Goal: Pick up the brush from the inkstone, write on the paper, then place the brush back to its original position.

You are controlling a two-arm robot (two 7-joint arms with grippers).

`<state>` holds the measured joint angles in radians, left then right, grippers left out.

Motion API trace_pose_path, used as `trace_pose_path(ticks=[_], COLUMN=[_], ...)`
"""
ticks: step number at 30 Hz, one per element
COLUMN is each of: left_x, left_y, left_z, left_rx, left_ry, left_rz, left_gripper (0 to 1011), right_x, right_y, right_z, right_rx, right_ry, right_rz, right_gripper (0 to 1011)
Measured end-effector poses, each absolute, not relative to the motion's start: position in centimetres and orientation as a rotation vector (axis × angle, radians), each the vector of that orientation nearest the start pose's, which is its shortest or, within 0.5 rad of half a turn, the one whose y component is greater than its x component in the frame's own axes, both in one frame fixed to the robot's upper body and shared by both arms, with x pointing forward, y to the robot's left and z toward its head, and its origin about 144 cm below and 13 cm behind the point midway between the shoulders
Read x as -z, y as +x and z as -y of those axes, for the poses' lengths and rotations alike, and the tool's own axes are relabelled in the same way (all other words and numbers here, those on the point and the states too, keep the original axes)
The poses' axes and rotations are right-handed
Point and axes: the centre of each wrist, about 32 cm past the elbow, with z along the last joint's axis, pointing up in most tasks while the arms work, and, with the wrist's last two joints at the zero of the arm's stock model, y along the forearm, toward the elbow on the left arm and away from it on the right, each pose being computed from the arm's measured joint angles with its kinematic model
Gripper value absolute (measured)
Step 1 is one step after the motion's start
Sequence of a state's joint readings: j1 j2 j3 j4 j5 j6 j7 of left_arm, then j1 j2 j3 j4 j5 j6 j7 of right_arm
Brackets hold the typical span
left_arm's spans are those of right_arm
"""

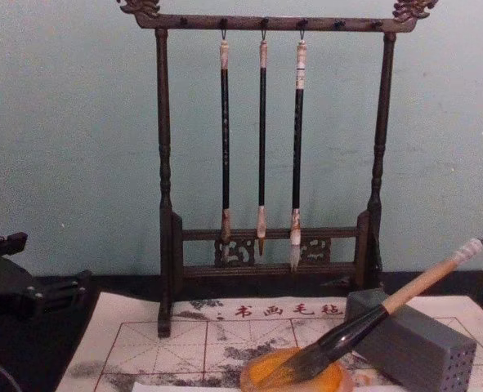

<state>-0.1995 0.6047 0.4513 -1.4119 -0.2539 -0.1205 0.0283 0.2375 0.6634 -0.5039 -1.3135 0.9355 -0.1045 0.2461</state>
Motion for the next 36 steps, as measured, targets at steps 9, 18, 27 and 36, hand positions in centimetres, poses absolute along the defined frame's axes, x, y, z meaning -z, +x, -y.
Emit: trace_pose_path(ticks=[9,18,27,36], left_x=[-113.98,-113.98,-113.98,-113.98], left_y=[48.86,48.86,48.86,48.86], left_z=[-30.97,-30.97,-30.97,-30.97], left_rx=[-1.248,-1.248,-1.248,-1.248], left_ry=[0.305,0.304,0.304,0.304], left_rz=[0.285,0.285,0.285,0.285], left_gripper=[1001,1001,1001,1001], right_x=[-112.52,-112.52,-112.52,-112.52], right_y=[49.22,49.22,49.22,49.22], right_z=[34.15,34.15,34.15,34.15], right_rx=[1.136,1.136,1.136,1.136], right_ry=[0.028,0.028,0.028,0.028], right_rz=[-0.284,-0.284,-0.284,-0.284], right_gripper=[1000,1000,1000,1000])
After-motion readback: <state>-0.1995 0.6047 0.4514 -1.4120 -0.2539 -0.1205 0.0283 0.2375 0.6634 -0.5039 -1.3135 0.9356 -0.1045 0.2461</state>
